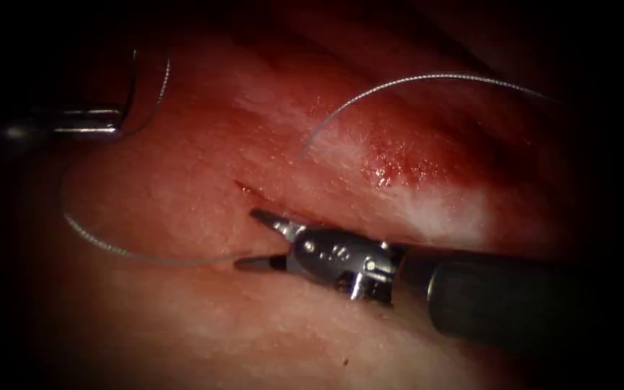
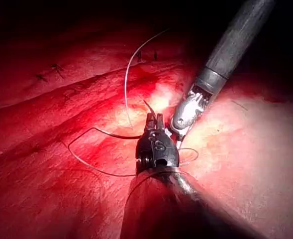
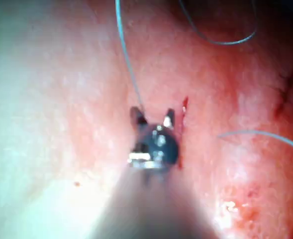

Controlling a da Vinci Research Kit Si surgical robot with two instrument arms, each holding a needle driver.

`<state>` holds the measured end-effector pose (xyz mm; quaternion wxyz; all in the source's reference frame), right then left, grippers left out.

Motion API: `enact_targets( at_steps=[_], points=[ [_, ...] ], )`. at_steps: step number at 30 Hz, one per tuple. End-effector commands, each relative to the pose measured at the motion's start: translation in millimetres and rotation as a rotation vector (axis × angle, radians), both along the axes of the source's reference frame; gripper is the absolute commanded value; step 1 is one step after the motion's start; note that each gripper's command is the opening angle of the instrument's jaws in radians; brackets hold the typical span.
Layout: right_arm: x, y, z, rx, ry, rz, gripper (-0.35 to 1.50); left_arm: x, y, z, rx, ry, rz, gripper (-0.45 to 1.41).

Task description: Wound Closure

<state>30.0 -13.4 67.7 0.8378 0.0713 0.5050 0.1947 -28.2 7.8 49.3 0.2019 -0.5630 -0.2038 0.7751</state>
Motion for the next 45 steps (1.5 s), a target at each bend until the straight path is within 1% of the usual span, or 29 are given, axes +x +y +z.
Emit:
enact_targets(
  at_steps=[1, 5, 8, 13, 14, 15, 16, 17, 18, 19, 20, 21, 22, 23, 25, 26, 28, 29, 32, 33, 34, 35, 36, 39, 40, 41, 42, 44, 45],
  points=[
    [0.4, -0.7, -0.2, 0.007, 0.007, -0.007, -0.35, -0.5, -0.4, 0.5, 0.001, 0.000, 0.002, -0.45],
    [-0.4, -0.9, -2.1, 0.027, 0.024, -0.028, -0.35, -0.5, -0.4, 0.5, 0.001, 0.000, 0.002, -0.45],
    [-1.0, -1.5, -4.0, 0.042, 0.043, -0.043, -0.35, -0.5, -0.4, 0.5, 0.001, 0.000, 0.002, -0.45],
    [-1.2, -4.0, -8.0, 0.050, 0.061, -0.064, -0.35, -0.5, -0.4, 0.5, 0.001, -0.001, 0.002, -0.45],
    [-1.2, -4.0, -8.0, 0.050, 0.061, -0.064, -0.35, -0.5, -0.4, 0.5, 0.001, -0.001, 0.002, -0.45],
    [-0.8, -5.4, -9.7, 0.046, 0.070, -0.080, -0.35, -0.5, -0.4, 0.5, 0.001, 0.000, 0.002, -0.45],
    [-0.8, -5.4, -9.7, 0.046, 0.070, -0.080, -0.35, -0.5, -0.4, 0.5, 0.001, 0.000, 0.002, -0.45],
    [-0.5, -6.0, -10.5, 0.042, 0.074, -0.087, -0.35, -0.5, -0.4, 0.5, 0.001, 0.000, 0.001, -0.45],
    [0.1, -7.2, -12.0, 0.041, 0.083, -0.099, -0.35, -0.5, -0.4, 0.6, 0.000, 0.000, 0.001, -0.45],
    [0.1, -7.2, -12.0, 0.041, 0.083, -0.099, -0.35, -0.5, -0.4, 0.6, 0.000, 0.000, 0.001, -0.45],
    [1.0, -8.6, -13.7, 0.040, 0.094, -0.115, -0.35, -0.6, -0.4, 0.6, 0.000, 0.000, 0.001, -0.45],
    [1.0, -8.6, -13.7, 0.040, 0.094, -0.115, -0.35, -0.6, -0.4, 0.6, 0.000, 0.000, 0.001, -0.45],
    [1.4, -9.1, -14.5, 0.037, 0.099, -0.123, -0.35, -0.6, -0.4, 0.6, 0.000, 0.000, 0.001, -0.45],
    [2.3, -10.1, -16.3, 0.037, 0.108, -0.134, -0.35, -0.6, -0.4, 0.6, 0.000, 0.000, 0.001, -0.45],
    [3.1, -11.1, -18.0, 0.037, 0.123, -0.149, -0.35, -0.6, -0.4, 0.6, 0.000, 0.000, 0.001, -0.45],
    [3.1, -11.1, -18.0, 0.037, 0.123, -0.149, -0.35, -0.6, -0.4, 0.6, 0.000, 0.000, 0.001, -0.45],
    [3.8, -11.8, -19.4, 0.041, 0.128, -0.158, -0.35, -0.6, -0.5, 0.6, 0.000, 0.000, 0.001, -0.45],
    [4.5, -12.6, -20.9, 0.044, 0.136, -0.166, -0.35, -0.6, -0.5, 0.6, 0.000, 0.000, 0.001, -0.45],
    [6.0, -13.5, -23.0, 0.053, 0.151, -0.181, -0.35, -0.6, -0.5, 0.6, 0.000, 0.001, 0.001, -0.45],
    [6.4, -13.5, -23.3, 0.055, 0.152, -0.180, -0.08, -0.6, -0.5, 0.6, -0.001, 0.001, 0.001, -0.45],
    [6.8, -13.2, -23.5, 0.057, 0.151, -0.177, 0.42, -0.6, -0.5, 0.6, -0.001, 0.001, 0.001, -0.45],
    [7.0, -12.9, -23.5, 0.057, 0.155, -0.170, 0.71, -0.6, -0.5, 0.6, -0.001, 0.001, 0.001, -0.45],
    [7.1, -12.5, -23.6, 0.086, 0.158, -0.153, 0.88, -0.6, -0.5, 0.6, -0.001, 0.001, 0.001, -0.45],
    [6.3, -10.7, -23.2, 0.093, 0.137, -0.077, 1.16, -0.5, -0.6, 0.6, -0.001, 0.000, 0.002, -0.45],
    [6.3, -10.7, -23.2, 0.093, 0.137, -0.077, 1.16, -0.5, -0.6, 0.6, -0.001, 0.000, 0.002, -0.45],
    [5.2, -9.2, -22.6, 0.096, 0.128, -0.055, 1.28, -0.4, -0.6, 0.6, -0.001, 0.000, 0.002, -0.45],
    [3.9, -8.1, -21.9, 0.099, 0.115, -0.035, 1.28, -0.4, -0.6, 0.6, -0.001, 0.000, 0.002, -0.45],
    [2.6, -7.4, -21.3, 0.093, 0.109, -0.029, 1.28, -0.4, -0.6, 0.6, -0.001, 0.000, 0.002, -0.45],
    [1.1, -6.6, -20.5, 0.083, 0.104, -0.029, 1.25, -0.4, -0.6, 0.6, -0.001, 0.000, 0.002, -0.45]
  ],
)
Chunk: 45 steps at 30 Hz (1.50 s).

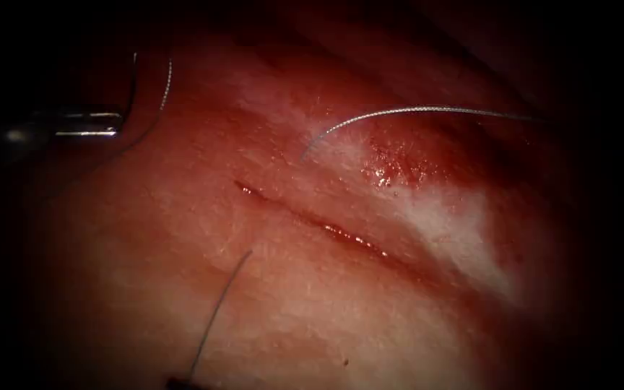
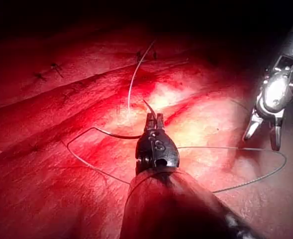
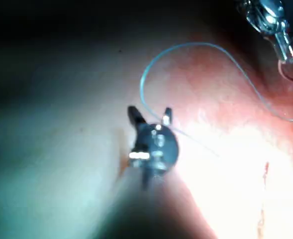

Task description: Wound Closure

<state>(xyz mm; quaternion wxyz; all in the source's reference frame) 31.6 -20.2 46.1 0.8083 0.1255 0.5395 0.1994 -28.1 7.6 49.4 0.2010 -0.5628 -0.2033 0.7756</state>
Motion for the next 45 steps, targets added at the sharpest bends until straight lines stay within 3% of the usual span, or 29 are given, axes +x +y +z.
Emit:
enact_targets(
  at_steps=[1, 6, 9, 10, 11, 16, 21, 26, 31, 35, 37, 38, 39, 42, 45],
  points=[
    [-1.1, 0.5, 1.4, -0.009, -0.008, 0.004, 1.21, -0.5, -0.4, 0.5, 0.001, -0.001, 0.002, -0.45],
    [-3.0, 2.4, 3.3, -0.042, -0.028, 0.014, 1.13, -0.6, -0.4, 0.5, 0.001, -0.001, 0.001, -0.45],
    [-3.4, 5.5, 7.2, -0.088, -0.059, 0.034, 1.15, -0.6, -0.4, 0.5, 0.001, 0.000, 0.001, -0.45],
    [-3.4, 5.5, 7.2, -0.088, -0.059, 0.034, 1.15, -0.6, -0.4, 0.5, 0.001, 0.000, 0.001, -0.45],
    [-3.2, 6.3, 9.3, -0.120, -0.072, 0.036, 1.16, -0.6, -0.4, 0.5, 0.001, -0.001, 0.001, -0.45],
    [-2.8, 6.5, 15.6, -0.166, -0.092, 0.030, 1.16, -0.5, -0.4, 0.5, 0.001, -0.001, 0.001, -0.45],
    [-3.0, 6.4, 19.2, -0.195, -0.106, 0.017, 1.13, -0.5, -0.4, 0.5, 0.001, -0.001, 0.001, -0.45],
    [-2.8, 7.0, 20.3, -0.190, -0.114, 0.030, 1.10, -0.6, -0.4, 0.5, 0.001, 0.000, 0.001, -0.45],
    [-1.0, 7.4, 21.1, -0.187, -0.126, 0.047, 0.83, -0.6, -0.4, 0.5, 0.001, 0.000, 0.000, -0.45],
    [0.1, 7.5, 21.2, -0.187, -0.129, 0.051, 0.83, -0.6, -0.5, 0.5, 0.001, 0.000, 0.001, -0.45],
    [0.1, 7.2, 21.2, -0.187, -0.129, 0.046, 0.59, -0.6, -0.5, 0.5, 0.001, 0.000, 0.001, -0.45],
    [0.0, 7.0, 21.2, -0.188, -0.128, 0.044, 0.31, -0.6, -0.5, 0.5, 0.001, 0.000, 0.001, -0.45],
    [-0.8, 6.4, 21.2, -0.175, -0.092, 0.001, -0.35, -0.6, -0.5, 0.5, 0.000, 0.000, 0.001, -0.45],
    [-2.3, 5.1, 19.9, -0.161, -0.084, -0.004, -0.35, -0.5, -0.5, 0.5, 0.000, 0.000, 0.001, -0.45],
    [-3.8, 3.2, 16.9, -0.156, -0.084, 0.000, -0.35, -0.5, -0.5, 0.5, 0.000, 0.000, 0.001, -0.45]
  ],
)
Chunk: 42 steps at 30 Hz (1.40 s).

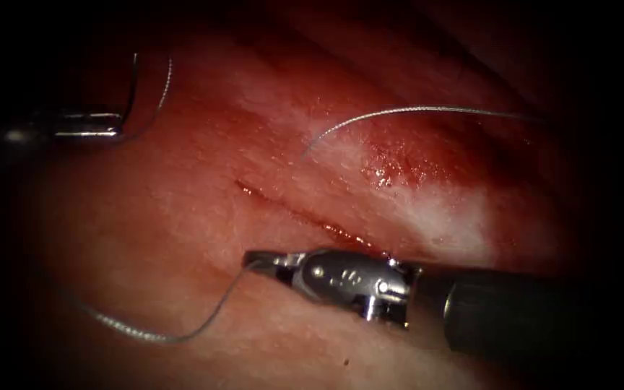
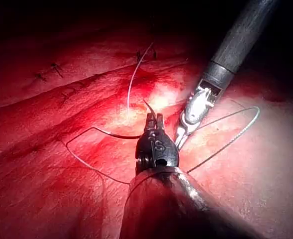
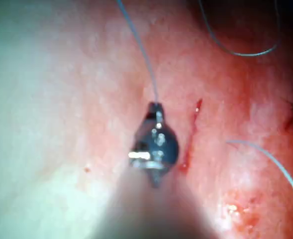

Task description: Wound Closure

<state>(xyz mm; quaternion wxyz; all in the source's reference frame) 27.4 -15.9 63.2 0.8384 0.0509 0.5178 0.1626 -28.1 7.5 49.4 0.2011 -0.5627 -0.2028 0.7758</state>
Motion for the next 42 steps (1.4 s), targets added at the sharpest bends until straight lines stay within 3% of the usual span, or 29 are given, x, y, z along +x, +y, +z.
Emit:
enact_targets(
  at_steps=[1, 4, 5, 13, 19, 21, 22, 23, 26, 32, 36, 38, 42],
  points=[
    [0.2, -1.8, -1.4, 0.009, 0.008, -0.007, -0.35, -0.5, -0.4, 0.5, 0.001, -0.001, 0.001, -0.45],
    [0.0, -3.0, -3.2, 0.015, 0.010, -0.007, -0.35, -0.5, -0.4, 0.5, 0.001, -0.001, 0.001, -0.45],
    [0.1, -4.7, -5.2, 0.015, 0.017, -0.012, -0.35, -0.6, -0.4, 0.5, 0.001, 0.000, 0.001, -0.45],
    [3.1, -12.5, -13.7, -0.003, 0.029, -0.094, -0.35, -0.6, -0.5, 0.6, 0.000, 0.000, 0.001, -0.45],
    [5.1, -16.8, -18.5, 0.000, 0.042, -0.116, -0.35, -0.6, -0.6, 0.5, -0.001, 0.002, -0.001, -0.45],
    [5.6, -16.2, -19.4, 0.008, 0.039, -0.111, 0.32, -0.6, -0.6, 0.5, -0.001, 0.002, -0.001, -0.45],
    [5.4, -14.8, -19.5, 0.013, 0.031, -0.090, 1.03, -0.6, -0.6, 0.5, -0.001, 0.003, -0.001, -0.45],
    [5.2, -14.2, -19.5, 0.014, 0.031, -0.078, 1.11, -0.6, -0.6, 0.5, -0.001, 0.003, -0.001, -0.45],
    [2.7, -10.1, -19.2, 0.016, 0.043, -0.024, 1.20, -0.6, -0.6, 0.5, 0.000, 0.000, 0.001, -0.45],
    [0.0, -5.0, -16.4, -0.004, 0.029, 0.008, 1.16, -0.6, -0.6, 0.5, 0.000, 0.000, 0.000, -0.45],
    [-0.4, -1.5, -11.2, -0.025, 0.003, 0.048, 1.18, -0.6, -0.7, 0.5, -0.001, 0.001, 0.000, -0.45],
    [-0.4, -0.6, -9.1, -0.034, -0.007, 0.058, 1.09, -0.6, -0.7, 0.5, -0.001, 0.001, 0.000, -0.45],
    [0.5, 1.5, -0.8, -0.048, -0.027, 0.058, 1.04, -0.6, -0.7, 0.5, -0.001, 0.001, 0.000, -0.45]
  ],
)
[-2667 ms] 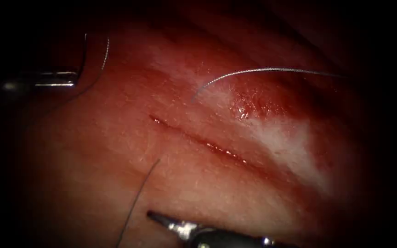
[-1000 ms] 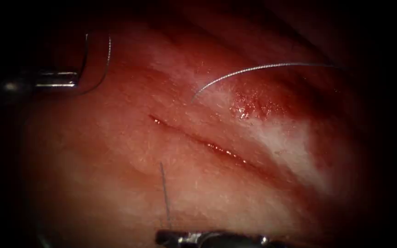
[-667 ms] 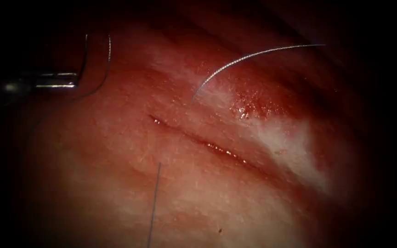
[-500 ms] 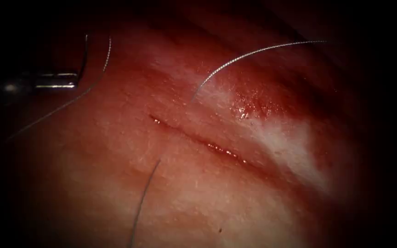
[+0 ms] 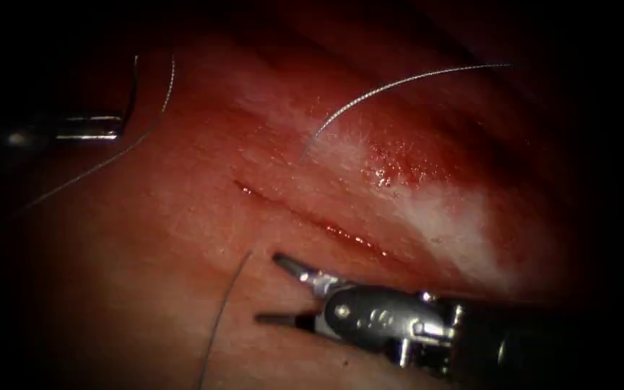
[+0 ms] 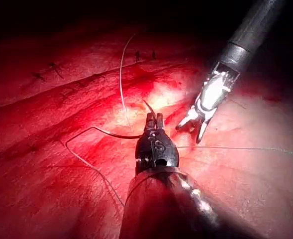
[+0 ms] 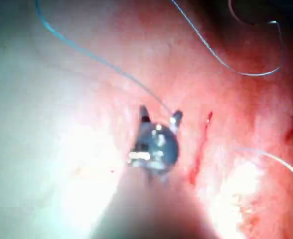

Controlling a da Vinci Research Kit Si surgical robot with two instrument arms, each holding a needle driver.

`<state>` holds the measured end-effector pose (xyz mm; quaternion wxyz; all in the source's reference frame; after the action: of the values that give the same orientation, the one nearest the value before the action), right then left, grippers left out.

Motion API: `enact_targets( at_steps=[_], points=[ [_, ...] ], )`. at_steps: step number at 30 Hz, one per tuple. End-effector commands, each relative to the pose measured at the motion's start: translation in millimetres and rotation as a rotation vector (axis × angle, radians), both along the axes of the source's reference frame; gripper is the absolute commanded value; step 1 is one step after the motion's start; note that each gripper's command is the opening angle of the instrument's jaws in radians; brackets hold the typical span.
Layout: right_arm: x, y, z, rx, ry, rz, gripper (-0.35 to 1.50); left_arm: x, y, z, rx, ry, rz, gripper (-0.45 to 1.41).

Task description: Wound Closure

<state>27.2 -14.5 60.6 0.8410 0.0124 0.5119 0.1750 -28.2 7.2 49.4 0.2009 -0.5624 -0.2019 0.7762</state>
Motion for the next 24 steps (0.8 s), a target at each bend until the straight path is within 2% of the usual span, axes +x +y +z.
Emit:
enact_targets(
  at_steps=[1, 2, 5, 8, 9, 10, 11, 12, 16, 21, 24],
  points=[
    [0.8, 0.2, 2.7, 0.009, -0.006, 0.001, 1.03, -0.5, -0.4, 0.6, 0.001, 0.000, 0.001, -0.45],
    [1.4, 0.3, 5.1, 0.011, -0.010, -0.007, 1.03, -0.5, -0.4, 0.6, 0.001, 0.000, 0.001, -0.45],
    [3.0, 0.3, 8.6, 0.020, -0.019, -0.010, 0.98, -0.6, -0.5, 0.6, 0.001, 0.000, 0.000, -0.45],
    [3.7, 0.4, 8.9, 0.029, -0.019, -0.004, 0.73, -0.5, -0.5, 0.6, 0.001, 0.000, 0.001, -0.45],
    [3.6, 0.3, 8.9, 0.028, -0.019, -0.004, 0.52, -0.5, -0.5, 0.6, 0.001, 0.000, 0.001, -0.45],
    [3.5, 0.1, 8.8, 0.028, -0.018, -0.006, 0.17, -0.5, -0.5, 0.6, 0.001, 0.000, 0.001, -0.45],
    [3.5, 0.1, 8.8, 0.028, -0.018, -0.006, 0.17, -0.5, -0.5, 0.6, 0.001, 0.000, 0.001, -0.45],
    [2.8, -0.3, 8.4, 0.029, -0.013, -0.014, -0.35, -0.5, -0.5, 0.6, 0.001, 0.000, 0.001, -0.45],
    [1.0, -1.1, 6.9, 0.036, -0.001, -0.030, -0.35, -0.5, -0.4, 0.6, 0.001, 0.000, 0.001, -0.45],
    [0.3, -2.4, 4.1, 0.045, 0.001, -0.033, -0.35, -0.6, -0.5, 0.6, 0.000, 0.000, 0.000, -0.45],
    [0.8, -5.1, 0.2, 0.049, 0.019, -0.061, -0.35, -0.6, -0.5, 0.6, 0.000, 0.000, 0.001, -0.45]
  ],
)
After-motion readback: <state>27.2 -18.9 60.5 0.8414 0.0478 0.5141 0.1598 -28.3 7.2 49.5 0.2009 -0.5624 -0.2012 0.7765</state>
